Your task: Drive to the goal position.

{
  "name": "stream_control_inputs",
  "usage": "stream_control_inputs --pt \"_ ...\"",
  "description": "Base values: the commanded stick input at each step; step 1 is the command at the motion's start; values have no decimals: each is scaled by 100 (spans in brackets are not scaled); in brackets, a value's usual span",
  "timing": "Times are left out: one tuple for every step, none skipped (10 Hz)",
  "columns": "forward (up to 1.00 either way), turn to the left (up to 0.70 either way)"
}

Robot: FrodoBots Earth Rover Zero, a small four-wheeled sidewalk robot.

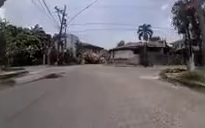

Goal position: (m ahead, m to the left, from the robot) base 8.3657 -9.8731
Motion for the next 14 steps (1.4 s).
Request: stream_control_inputs --pt "100 -28" --pt "100 -36" --pt "100 -40" --pt "100 -40" --pt "100 -40" --pt "100 -40" --pt "100 -40" --pt "100 -40" --pt "100 -40" --pt "100 -40" --pt "100 -28" --pt "100 -10" --pt "100 0" --pt "100 0"
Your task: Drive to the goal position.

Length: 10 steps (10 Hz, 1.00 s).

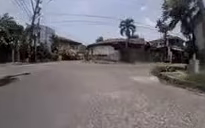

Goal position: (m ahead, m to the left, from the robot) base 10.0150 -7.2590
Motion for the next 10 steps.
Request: stream_control_inputs --pt "100 0" --pt "100 0" --pt "100 0" --pt "100 0" --pt "100 0" --pt "100 0" --pt "100 0" --pt "100 0" --pt "100 0" --pt "100 0"
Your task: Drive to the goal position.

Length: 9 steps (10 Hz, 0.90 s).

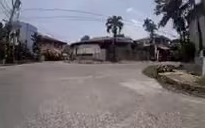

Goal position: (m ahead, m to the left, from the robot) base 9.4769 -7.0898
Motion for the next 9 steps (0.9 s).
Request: stream_control_inputs --pt "100 0" --pt "100 0" --pt "100 0" --pt "100 -6" --pt "100 -13" --pt "100 -20" --pt "100 -24" --pt "100 -26" --pt "100 -27"
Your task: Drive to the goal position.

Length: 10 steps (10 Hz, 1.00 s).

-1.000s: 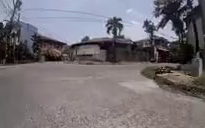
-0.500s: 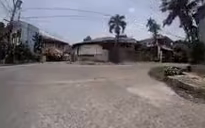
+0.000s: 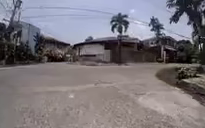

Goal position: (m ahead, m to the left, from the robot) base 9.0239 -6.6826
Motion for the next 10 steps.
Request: stream_control_inputs --pt "100 -27" --pt "100 -27" --pt "100 -27" --pt "100 -27" --pt "100 -27" --pt "100 -27" --pt "100 -27" --pt "100 -26" --pt "100 -11" --pt "100 -2"
